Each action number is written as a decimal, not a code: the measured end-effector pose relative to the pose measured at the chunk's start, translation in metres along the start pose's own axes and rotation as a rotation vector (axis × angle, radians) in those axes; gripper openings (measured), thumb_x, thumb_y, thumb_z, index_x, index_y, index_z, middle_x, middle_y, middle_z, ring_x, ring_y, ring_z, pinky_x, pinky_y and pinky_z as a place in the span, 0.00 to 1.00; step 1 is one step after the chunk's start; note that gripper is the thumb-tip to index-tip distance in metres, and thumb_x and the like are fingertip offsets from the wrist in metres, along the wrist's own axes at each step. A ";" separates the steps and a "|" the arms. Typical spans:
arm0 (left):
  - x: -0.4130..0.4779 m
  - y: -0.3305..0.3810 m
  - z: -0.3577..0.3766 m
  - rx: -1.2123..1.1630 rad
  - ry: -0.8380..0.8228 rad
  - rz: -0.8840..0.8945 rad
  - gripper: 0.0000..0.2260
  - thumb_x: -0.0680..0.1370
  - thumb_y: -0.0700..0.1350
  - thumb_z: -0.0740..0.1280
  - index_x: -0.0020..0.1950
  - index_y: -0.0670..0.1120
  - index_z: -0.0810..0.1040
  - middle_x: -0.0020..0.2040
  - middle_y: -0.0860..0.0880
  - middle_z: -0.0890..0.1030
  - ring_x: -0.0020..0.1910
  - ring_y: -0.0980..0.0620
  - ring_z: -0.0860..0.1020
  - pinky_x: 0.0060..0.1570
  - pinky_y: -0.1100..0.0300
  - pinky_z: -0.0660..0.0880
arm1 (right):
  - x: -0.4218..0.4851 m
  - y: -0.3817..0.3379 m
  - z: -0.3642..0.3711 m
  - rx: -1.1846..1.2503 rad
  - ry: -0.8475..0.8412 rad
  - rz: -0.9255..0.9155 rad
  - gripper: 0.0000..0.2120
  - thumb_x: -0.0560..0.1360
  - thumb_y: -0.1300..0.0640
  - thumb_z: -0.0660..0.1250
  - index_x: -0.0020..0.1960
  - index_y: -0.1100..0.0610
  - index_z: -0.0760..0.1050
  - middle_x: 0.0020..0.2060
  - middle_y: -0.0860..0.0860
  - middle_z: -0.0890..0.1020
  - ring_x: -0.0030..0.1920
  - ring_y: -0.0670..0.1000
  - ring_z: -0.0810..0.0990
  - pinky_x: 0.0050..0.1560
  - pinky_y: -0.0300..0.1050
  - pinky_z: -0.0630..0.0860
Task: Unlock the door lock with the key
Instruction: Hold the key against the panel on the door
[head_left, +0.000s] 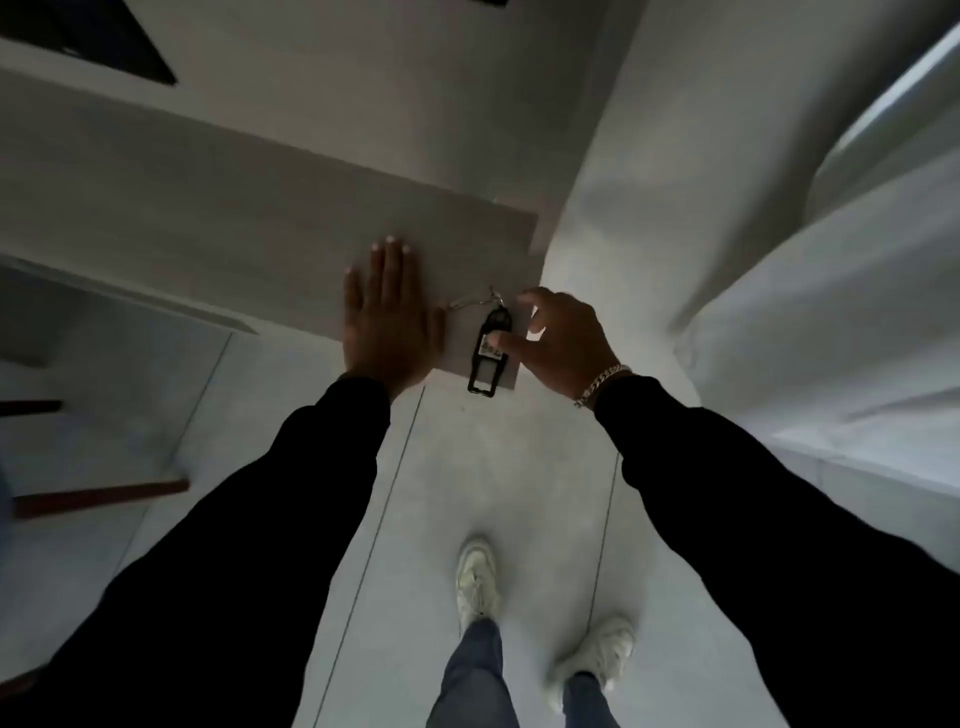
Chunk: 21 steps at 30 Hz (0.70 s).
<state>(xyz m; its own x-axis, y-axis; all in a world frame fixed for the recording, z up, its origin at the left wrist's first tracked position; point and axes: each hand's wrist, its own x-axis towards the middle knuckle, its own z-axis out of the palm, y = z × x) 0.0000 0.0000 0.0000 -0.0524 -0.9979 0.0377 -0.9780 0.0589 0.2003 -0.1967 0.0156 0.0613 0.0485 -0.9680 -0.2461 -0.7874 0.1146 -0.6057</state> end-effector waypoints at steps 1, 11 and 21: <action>0.001 0.000 0.001 0.020 -0.004 -0.011 0.32 0.81 0.56 0.53 0.79 0.38 0.56 0.81 0.38 0.58 0.81 0.39 0.56 0.79 0.38 0.54 | 0.004 -0.002 0.004 0.011 0.028 -0.015 0.26 0.66 0.44 0.73 0.60 0.54 0.75 0.48 0.59 0.81 0.51 0.58 0.79 0.55 0.54 0.76; 0.007 -0.001 0.001 0.015 -0.018 -0.005 0.35 0.79 0.60 0.49 0.80 0.40 0.52 0.82 0.40 0.55 0.82 0.41 0.53 0.80 0.37 0.51 | 0.037 0.004 -0.011 0.122 0.068 0.039 0.19 0.68 0.58 0.73 0.58 0.52 0.80 0.40 0.55 0.85 0.41 0.47 0.78 0.53 0.38 0.74; 0.006 0.000 0.000 0.036 -0.037 -0.008 0.35 0.80 0.61 0.49 0.80 0.40 0.52 0.82 0.40 0.55 0.82 0.41 0.53 0.80 0.36 0.51 | 0.028 0.001 0.002 0.133 0.109 0.162 0.29 0.60 0.50 0.79 0.59 0.55 0.75 0.38 0.50 0.78 0.47 0.52 0.79 0.47 0.35 0.67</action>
<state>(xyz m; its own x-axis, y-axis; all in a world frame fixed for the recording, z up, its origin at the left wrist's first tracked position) -0.0003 -0.0064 0.0006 -0.0513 -0.9987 0.0001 -0.9849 0.0507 0.1653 -0.1946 -0.0112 0.0523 -0.1447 -0.9521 -0.2696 -0.6909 0.2922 -0.6613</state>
